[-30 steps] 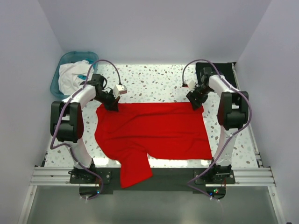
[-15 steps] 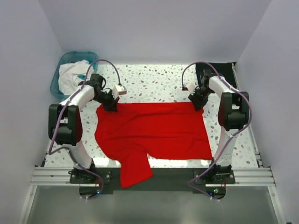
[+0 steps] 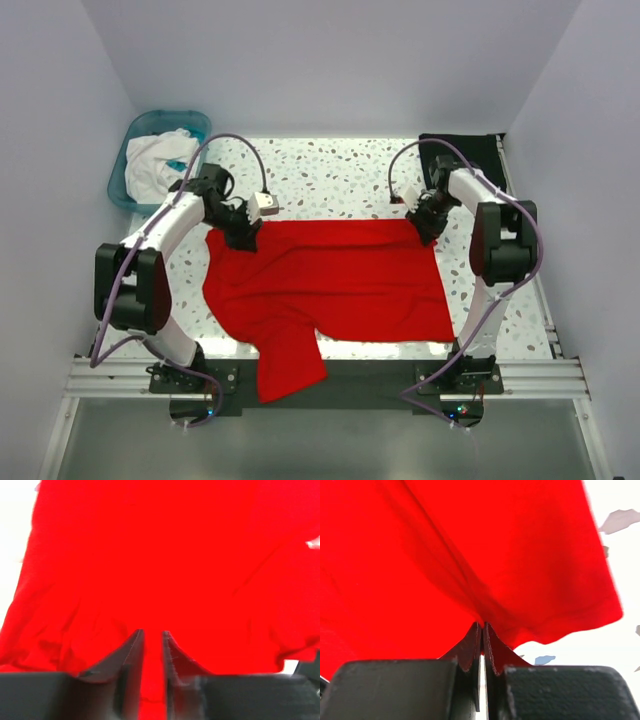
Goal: Fold and stack the t-shirts
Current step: Fold the tshirt
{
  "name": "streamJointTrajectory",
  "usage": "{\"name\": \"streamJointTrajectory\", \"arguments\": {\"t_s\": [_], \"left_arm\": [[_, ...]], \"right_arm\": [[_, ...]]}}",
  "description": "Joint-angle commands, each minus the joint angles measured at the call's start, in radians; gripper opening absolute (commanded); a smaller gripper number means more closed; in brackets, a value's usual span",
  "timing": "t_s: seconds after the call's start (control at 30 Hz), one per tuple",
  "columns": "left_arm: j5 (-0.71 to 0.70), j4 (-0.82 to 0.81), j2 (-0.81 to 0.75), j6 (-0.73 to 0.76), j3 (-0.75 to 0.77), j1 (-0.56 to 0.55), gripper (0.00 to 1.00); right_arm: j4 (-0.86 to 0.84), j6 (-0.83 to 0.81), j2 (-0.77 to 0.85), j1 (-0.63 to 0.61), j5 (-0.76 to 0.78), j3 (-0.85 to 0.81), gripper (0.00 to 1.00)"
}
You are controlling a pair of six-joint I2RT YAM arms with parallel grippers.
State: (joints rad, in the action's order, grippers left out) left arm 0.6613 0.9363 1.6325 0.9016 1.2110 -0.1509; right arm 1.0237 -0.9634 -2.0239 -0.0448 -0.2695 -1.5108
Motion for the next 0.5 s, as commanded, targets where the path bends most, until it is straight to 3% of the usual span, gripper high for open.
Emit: {"name": "streamJointTrajectory", "arguments": {"t_s": [0.0, 0.1, 0.23, 0.47], "left_arm": [[-0.060, -0.123, 0.044, -0.133, 0.036, 0.022, 0.29], [-0.068, -0.125, 0.143, -0.188, 0.126, 0.040, 0.39], [-0.113, -0.149, 0.230, -0.210, 0.186, 0.053, 0.42], [-0.180, -0.168, 0.320, -0.176, 0.225, 0.057, 0.46]], "right_arm": [[-0.002, -0.032, 0.068, 0.000, 0.026, 0.026, 0.00], [-0.002, -0.047, 0.076, -0.001, 0.045, 0.052, 0.13], [0.015, -0.064, 0.096, -0.001, 0.059, 0.077, 0.29], [0.042, -0.048, 0.114, -0.001, 0.055, 0.083, 0.46]]}}
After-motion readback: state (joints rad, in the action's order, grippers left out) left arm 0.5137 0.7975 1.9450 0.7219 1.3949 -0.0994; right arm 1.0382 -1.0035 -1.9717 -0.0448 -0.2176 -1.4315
